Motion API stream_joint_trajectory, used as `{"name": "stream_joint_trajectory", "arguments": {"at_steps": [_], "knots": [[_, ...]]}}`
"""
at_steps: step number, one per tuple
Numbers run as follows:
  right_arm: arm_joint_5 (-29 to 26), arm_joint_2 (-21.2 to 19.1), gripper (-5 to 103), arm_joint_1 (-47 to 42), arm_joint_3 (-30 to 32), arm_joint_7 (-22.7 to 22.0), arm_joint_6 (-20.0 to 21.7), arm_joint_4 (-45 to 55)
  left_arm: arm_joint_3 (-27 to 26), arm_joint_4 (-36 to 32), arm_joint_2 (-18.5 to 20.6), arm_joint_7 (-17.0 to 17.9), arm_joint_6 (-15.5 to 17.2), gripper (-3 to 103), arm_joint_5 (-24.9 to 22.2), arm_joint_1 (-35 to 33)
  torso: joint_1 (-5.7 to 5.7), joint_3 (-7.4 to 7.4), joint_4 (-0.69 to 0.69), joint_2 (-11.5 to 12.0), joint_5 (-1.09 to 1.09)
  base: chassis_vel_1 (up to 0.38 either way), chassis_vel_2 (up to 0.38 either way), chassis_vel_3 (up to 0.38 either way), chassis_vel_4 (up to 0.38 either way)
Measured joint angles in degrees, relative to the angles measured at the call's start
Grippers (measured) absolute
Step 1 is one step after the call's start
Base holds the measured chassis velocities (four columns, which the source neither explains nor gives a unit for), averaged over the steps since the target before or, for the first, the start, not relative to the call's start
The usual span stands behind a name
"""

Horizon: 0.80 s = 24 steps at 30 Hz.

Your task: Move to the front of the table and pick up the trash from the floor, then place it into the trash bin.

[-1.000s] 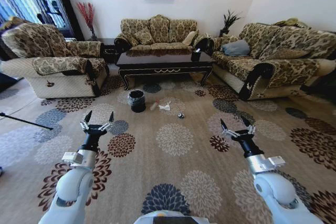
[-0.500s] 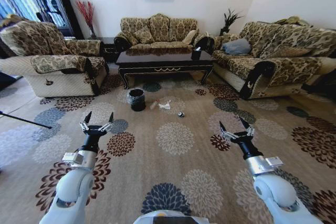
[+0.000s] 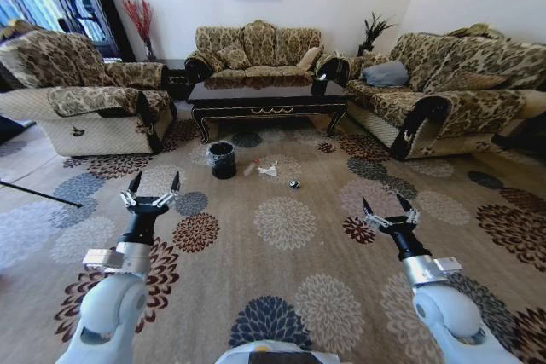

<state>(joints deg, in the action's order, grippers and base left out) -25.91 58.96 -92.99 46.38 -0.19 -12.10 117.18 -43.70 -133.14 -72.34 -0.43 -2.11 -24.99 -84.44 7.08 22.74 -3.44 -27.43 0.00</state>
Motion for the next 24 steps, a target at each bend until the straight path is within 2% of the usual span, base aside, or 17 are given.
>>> {"name": "stream_joint_trajectory", "arguments": {"at_steps": [7, 13, 17, 21, 24], "knots": [[0.27, -0.05, 100, 0.29, -0.10, -0.17, -0.27, -1.05, 0.38, 1.75, -0.23, 0.13, -0.49, 100, 0.92, 0.18, -0.52, -0.91, 0.00, 1.46, -0.02, 0.000, 0.000, 0.000, 0.000], [1.43, 0.35, 100, -0.02, -0.20, -0.17, -0.95, -2.36, -0.11, -1.79, 0.21, 0.82, 1.19, 100, -2.70, 0.97, -1.11, -1.87, -0.01, 2.99, 0.01, 0.000, 0.000, 0.000, 0.000], [2.01, 0.48, 100, 0.13, -0.48, -0.19, -1.21, -3.53, -0.46, -1.64, 0.36, 0.83, 1.07, 100, -2.69, 0.79, -1.39, -2.29, 0.00, 3.68, 0.00, 0.000, 0.000, 0.000, 0.000], [1.34, 0.73, 100, 0.91, -1.48, -0.73, -1.22, -4.58, 0.24, 0.49, -0.20, 0.77, 0.02, 100, -1.11, 0.47, -1.74, -2.97, 0.00, 4.70, 0.01, 0.000, 0.000, 0.000, 0.000], [-1.05, 0.70, 100, 1.42, -2.28, -2.89, -0.22, -4.66, 1.72, 4.33, -0.95, 1.15, -0.03, 100, -0.47, 0.81, -1.99, -3.60, 0.00, 5.60, 0.00, 0.000, 0.000, 0.000, 0.000]]}}
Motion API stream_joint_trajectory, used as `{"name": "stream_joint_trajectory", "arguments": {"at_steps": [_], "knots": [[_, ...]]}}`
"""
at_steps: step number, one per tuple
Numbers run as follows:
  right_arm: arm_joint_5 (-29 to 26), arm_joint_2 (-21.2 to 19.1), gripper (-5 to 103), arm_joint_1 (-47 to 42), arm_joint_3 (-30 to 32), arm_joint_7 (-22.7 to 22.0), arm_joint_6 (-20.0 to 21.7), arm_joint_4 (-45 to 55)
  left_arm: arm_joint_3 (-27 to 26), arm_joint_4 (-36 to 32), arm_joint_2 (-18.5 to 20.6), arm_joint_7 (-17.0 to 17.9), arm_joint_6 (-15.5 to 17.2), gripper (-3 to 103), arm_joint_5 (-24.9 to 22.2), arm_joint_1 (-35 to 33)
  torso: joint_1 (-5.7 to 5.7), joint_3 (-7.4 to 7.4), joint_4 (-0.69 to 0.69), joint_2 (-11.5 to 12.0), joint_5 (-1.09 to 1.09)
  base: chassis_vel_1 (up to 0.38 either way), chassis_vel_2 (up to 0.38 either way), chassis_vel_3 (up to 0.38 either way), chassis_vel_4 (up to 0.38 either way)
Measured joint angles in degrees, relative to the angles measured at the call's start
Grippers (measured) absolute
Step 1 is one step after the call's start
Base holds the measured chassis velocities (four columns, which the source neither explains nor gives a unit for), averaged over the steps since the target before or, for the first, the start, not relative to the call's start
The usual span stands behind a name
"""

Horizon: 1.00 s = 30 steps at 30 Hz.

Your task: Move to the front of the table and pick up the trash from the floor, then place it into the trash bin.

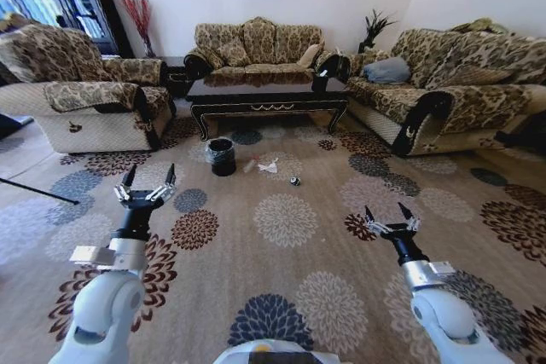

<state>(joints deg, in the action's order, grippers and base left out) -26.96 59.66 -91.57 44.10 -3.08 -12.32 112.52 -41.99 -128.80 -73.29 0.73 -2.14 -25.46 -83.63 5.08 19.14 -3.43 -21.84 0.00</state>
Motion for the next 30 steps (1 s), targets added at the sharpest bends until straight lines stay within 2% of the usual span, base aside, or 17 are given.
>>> {"name": "stream_joint_trajectory", "arguments": {"at_steps": [8, 12, 14, 16, 23, 25, 30], "knots": [[1.23, 0.08, 100, 0.37, 0.09, -0.15, -1.32, 0.25, 1.91, 3.11, -1.17, 0.42, 0.75, 100, 2.45, -0.57, -0.56, -0.99, 0.00, 1.54, -0.01, 0.000, 0.000, 0.000, 0.000], [2.63, 0.31, 100, 0.71, 0.10, -0.15, -2.32, 0.34, 2.21, 3.55, -1.74, 1.72, 2.80, 100, 2.88, -0.94, -0.85, -1.53, 0.00, 2.36, 0.00, 0.000, 0.000, 0.000, 0.000], [3.01, 0.21, 100, 0.86, 0.08, -0.15, -2.60, 0.50, 2.11, 3.49, -1.82, 3.17, 4.84, 100, 1.38, -1.02, -1.04, -1.94, -0.01, 2.97, 0.00, 0.000, 0.000, 0.000, 0.000], [3.02, -0.02, 100, 1.09, 0.06, -0.15, -2.64, 0.60, 1.89, 2.99, -1.66, 3.57, 5.49, 100, 0.35, -1.06, -1.21, -2.31, 0.00, 3.50, 0.00, 0.000, 0.000, 0.000, 0.000], [2.95, -0.22, 100, 1.45, 0.03, -0.15, -2.77, 0.16, 1.66, 0.19, -1.58, 3.97, 6.14, 100, -2.63, -1.39, -1.68, -3.06, 0.00, 4.72, 0.00, 0.000, 0.000, 0.000, 0.000], [3.01, 0.12, 100, 1.41, -0.06, -0.14, -2.99, -0.32, 1.71, -1.99, -1.68, 4.30, 7.05, 100, -5.80, -1.50, -1.88, -3.58, 0.00, 5.45, 0.01, 0.000, 0.000, 0.000, 0.000], [3.28, 0.47, 100, 1.35, -0.16, -0.08, -3.32, -0.75, 1.68, -2.43, -1.66, 4.30, 7.21, 100, -6.25, -1.63, -2.14, -4.19, -0.01, 6.32, 0.00, 0.000, 0.000, 0.000, 0.000]]}}
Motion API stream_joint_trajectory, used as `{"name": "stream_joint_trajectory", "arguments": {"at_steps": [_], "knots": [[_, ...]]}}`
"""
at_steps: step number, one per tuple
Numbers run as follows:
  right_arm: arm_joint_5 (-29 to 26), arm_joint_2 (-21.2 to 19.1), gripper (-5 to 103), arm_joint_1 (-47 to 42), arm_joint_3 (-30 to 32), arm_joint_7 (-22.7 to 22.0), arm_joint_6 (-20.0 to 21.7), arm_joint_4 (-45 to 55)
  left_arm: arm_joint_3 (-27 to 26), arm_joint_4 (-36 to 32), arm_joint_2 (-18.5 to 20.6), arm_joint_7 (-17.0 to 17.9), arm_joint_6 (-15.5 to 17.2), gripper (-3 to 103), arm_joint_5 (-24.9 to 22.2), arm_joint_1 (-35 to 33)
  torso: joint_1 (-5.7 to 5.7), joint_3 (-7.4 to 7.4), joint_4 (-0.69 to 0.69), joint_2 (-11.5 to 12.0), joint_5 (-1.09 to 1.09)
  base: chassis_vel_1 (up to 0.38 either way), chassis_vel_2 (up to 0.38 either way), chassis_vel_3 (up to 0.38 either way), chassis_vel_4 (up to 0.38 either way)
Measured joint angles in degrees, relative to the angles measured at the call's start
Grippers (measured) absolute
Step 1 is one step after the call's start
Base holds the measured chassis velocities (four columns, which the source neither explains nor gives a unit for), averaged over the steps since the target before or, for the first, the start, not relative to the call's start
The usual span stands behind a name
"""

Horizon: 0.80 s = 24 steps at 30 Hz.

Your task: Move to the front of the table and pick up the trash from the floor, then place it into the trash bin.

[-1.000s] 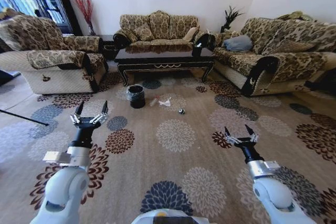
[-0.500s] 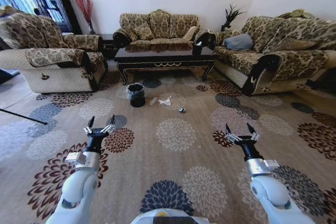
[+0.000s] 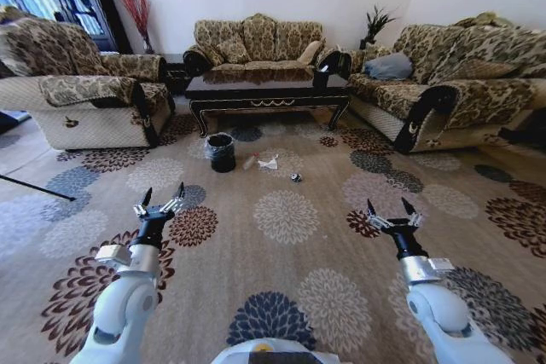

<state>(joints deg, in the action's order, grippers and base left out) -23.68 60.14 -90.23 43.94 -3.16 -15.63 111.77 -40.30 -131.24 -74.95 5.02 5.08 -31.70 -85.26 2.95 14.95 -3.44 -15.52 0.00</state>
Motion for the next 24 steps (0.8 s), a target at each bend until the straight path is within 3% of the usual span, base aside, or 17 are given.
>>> {"name": "stream_joint_trajectory", "arguments": {"at_steps": [6, 12, 24], "knots": [[0.59, 0.52, 100, 0.17, -0.64, 0.04, -0.22, -0.24, 0.36, -0.58, -0.53, 0.28, 0.24, 100, -0.53, -0.51, -0.33, -0.90, 0.00, 1.22, -0.01, 0.000, 0.000, 0.000, 0.000], [0.96, -0.96, 100, 2.12, -2.14, 0.06, -0.66, -2.65, -0.81, -2.37, 0.37, 2.13, 2.25, 100, -5.47, 0.12, -0.79, -1.91, 0.00, 2.70, -0.02, 0.000, 0.000, 0.000, 0.000], [2.12, 0.16, 100, 3.25, -4.82, -0.09, -0.82, -4.46, 1.02, -2.31, -1.76, 4.15, 3.03, 100, -7.08, 1.30, -1.44, -3.42, 0.00, 4.86, -0.02, 0.000, 0.000, 0.000, 0.000]]}}
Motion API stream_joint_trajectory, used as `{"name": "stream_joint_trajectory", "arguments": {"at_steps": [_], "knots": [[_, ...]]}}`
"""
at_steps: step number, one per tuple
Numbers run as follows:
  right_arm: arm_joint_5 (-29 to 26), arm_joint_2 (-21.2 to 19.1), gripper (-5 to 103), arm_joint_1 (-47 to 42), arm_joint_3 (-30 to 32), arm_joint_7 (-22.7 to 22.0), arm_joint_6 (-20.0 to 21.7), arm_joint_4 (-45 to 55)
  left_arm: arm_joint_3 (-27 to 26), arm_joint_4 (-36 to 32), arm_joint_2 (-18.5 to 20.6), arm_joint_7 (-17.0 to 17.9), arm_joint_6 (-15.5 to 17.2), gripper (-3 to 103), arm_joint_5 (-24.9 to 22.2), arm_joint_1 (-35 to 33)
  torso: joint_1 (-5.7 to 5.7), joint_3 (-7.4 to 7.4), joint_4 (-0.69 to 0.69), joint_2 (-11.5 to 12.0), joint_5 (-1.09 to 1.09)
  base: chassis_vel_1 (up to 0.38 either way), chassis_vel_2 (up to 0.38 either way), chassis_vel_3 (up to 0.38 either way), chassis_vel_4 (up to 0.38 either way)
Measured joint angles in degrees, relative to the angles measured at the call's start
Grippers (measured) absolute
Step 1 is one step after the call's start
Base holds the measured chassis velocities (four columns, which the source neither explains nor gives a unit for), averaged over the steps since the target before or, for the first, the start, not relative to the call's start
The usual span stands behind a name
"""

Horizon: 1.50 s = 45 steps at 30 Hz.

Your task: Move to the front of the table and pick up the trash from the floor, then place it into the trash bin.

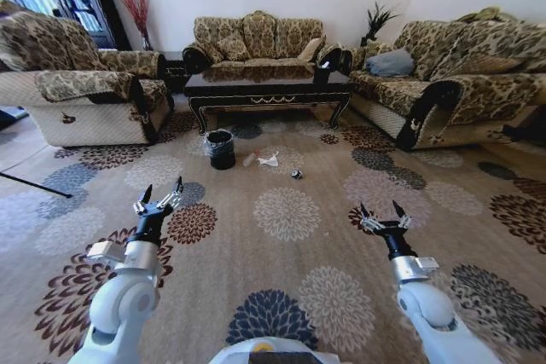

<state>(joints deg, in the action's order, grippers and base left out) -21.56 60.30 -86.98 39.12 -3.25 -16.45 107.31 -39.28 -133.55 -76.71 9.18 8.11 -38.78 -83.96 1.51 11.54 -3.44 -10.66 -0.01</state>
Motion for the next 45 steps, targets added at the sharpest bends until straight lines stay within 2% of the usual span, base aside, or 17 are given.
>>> {"name": "stream_joint_trajectory", "arguments": {"at_steps": [2, 9, 15, 25, 35, 41, 43, 45], "knots": [[0.76, 0.59, 100, -0.26, -0.75, 0.24, -0.34, -0.12, 0.16, -1.85, -0.74, 1.21, 0.91, 100, -3.39, -0.25, -0.23, -0.43, 0.02, 0.65, 0.03, 0.000, 0.000, 0.000, 0.000], [1.15, 0.83, 100, -1.70, -0.40, 0.95, -2.16, -0.47, -0.32, -3.15, -0.84, 1.89, 1.00, 100, -4.24, -0.42, -0.49, -1.58, 0.00, 2.07, 0.01, 0.000, 0.000, 0.000, 0.000], [0.38, 0.11, 100, -1.37, 0.57, 0.97, -3.00, -1.22, -0.27, -3.22, -1.32, 1.54, 1.01, 100, -2.28, -1.24, -0.75, -2.63, 0.01, 3.38, 0.01, 0.000, 0.000, 0.000, 0.000], [-1.65, -0.17, 100, -1.28, 1.17, 0.52, -3.50, -0.79, 0.27, -3.26, -1.35, 1.15, 1.01, 100, -1.78, -1.68, -1.09, -4.14, 0.01, 5.23, 0.01, 0.000, 0.000, 0.000, 0.000], [-2.68, 0.19, 100, -1.67, 1.66, 1.39, -8.17, -1.20, 0.28, -2.95, -0.57, 1.10, 0.79, 100, -0.96, -1.98, -1.41, -6.06, 0.01, 7.48, 0.01, 0.000, 0.000, 0.000, 0.000], [-2.73, 0.75, 100, -1.90, 2.66, 3.40, -9.73, -1.15, 0.09, -2.31, 0.16, 1.18, 0.49, 100, 1.22, -2.35, -1.48, -7.37, 0.00, 8.89, 0.01, 0.000, 0.000, 0.000, 0.000], [-2.81, 1.08, 100, -2.05, 2.88, 3.67, -10.01, -0.98, 0.03, -0.92, 0.18, 1.12, -0.73, 100, 5.43, -2.51, -1.49, -7.80, 0.01, 9.30, 0.01, 0.000, 0.000, 0.000, 0.000], [-2.83, 1.15, 100, -2.12, 2.95, 3.71, -10.07, -0.90, 0.02, -0.26, 0.10, 1.05, -1.17, 100, 7.03, -2.55, -1.48, -7.89, 0.01, 9.37, 0.01, 0.000, 0.000, 0.000, 0.000]]}}
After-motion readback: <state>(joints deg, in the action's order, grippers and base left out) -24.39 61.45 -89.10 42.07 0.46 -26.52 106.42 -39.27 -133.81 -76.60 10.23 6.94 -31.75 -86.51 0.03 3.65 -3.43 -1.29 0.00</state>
